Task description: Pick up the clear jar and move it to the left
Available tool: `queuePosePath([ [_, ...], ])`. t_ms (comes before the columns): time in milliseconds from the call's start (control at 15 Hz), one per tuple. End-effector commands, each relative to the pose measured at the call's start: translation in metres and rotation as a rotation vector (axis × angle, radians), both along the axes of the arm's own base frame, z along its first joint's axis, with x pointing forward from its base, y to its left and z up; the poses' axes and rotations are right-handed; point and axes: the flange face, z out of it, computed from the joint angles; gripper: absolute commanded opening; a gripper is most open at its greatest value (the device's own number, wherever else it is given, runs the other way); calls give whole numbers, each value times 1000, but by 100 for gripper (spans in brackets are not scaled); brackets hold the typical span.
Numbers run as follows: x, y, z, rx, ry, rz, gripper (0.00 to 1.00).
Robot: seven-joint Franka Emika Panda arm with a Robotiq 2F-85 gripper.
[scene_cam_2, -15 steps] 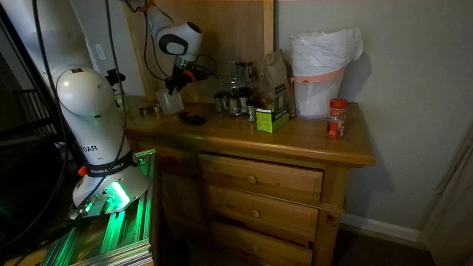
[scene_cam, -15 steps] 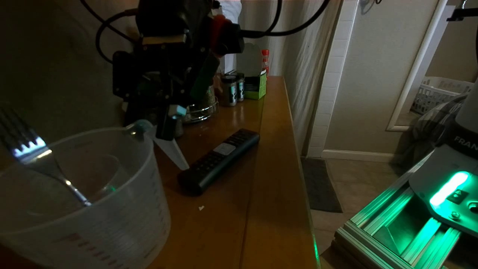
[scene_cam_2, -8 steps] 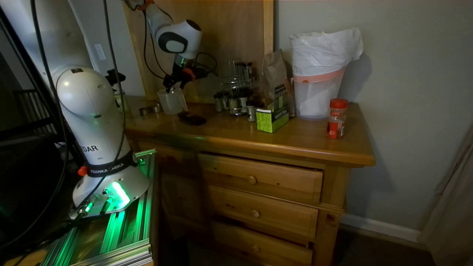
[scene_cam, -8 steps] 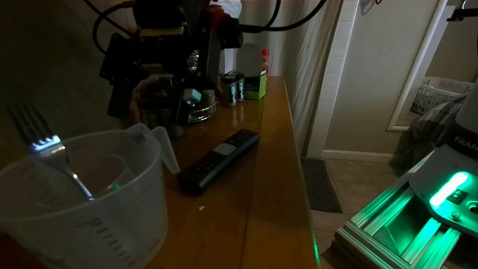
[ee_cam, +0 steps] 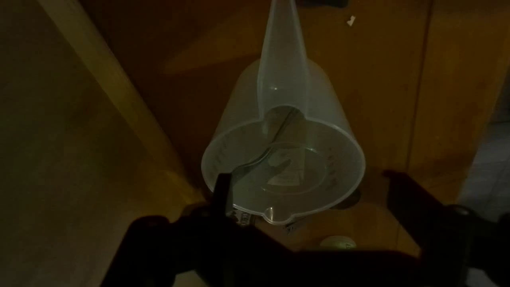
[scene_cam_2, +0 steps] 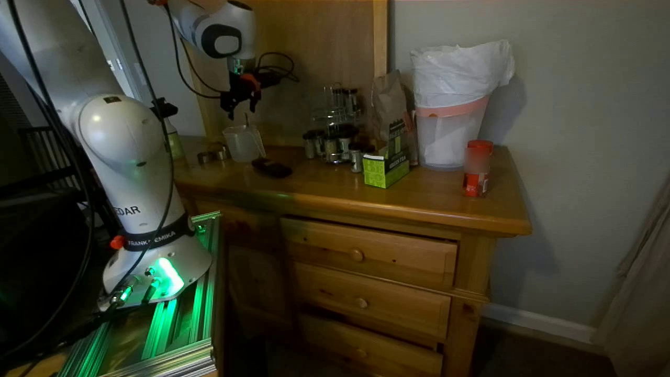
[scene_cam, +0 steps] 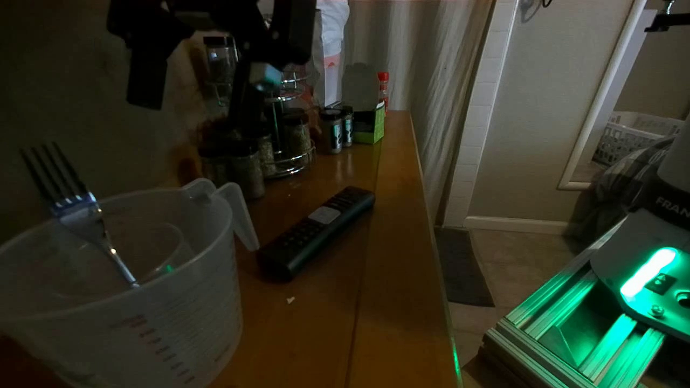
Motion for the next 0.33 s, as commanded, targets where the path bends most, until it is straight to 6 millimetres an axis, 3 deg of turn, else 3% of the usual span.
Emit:
queuePosePath([
  [0, -31, -25, 34, -57, -128, -129, 100],
  [200, -49, -39, 58, -106, -231, -208, 100],
  [267, -33, -21, 45, -80, -154, -151, 100],
])
